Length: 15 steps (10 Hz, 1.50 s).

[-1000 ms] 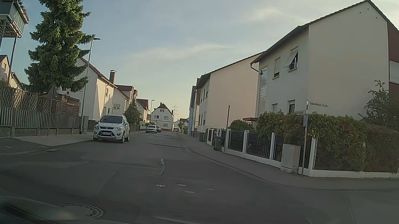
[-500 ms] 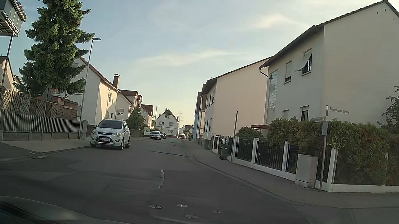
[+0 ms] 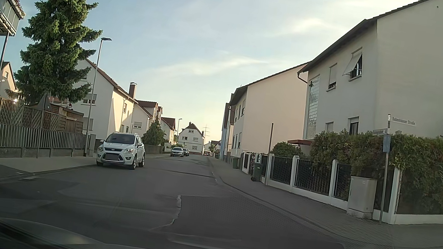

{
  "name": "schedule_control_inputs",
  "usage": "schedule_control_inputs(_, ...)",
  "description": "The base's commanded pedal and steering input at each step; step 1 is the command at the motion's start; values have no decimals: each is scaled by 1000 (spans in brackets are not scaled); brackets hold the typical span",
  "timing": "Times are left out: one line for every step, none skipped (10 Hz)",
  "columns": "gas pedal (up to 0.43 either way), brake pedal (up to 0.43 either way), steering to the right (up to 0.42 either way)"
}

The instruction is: Follow the waypoints while adhering to traffic rules and regulations

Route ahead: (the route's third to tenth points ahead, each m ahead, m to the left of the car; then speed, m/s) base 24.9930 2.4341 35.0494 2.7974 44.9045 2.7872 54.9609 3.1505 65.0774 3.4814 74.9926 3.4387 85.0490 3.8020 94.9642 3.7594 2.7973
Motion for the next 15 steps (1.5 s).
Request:
schedule_control_inputs(189, 37, -39)
schedule_control_inputs(189, 30, -37)
schedule_control_inputs(197, 30, -36)
schedule_control_inputs(197, 30, -36)
schedule_control_inputs(209, 30, -36)
schedule_control_inputs(220, 30, -38)
schedule_control_inputs(220, 30, -45)
schedule_control_inputs(220, 30, -55)
schedule_control_inputs(220, 30, -62)
schedule_control_inputs(220, 30, -67)
schedule_control_inputs(220, 30, -71)
schedule_control_inputs(240, 30, -74)
schedule_control_inputs(248, 30, -76)
schedule_control_inputs(248, 30, -78)
schedule_control_inputs(248, 30, -78)
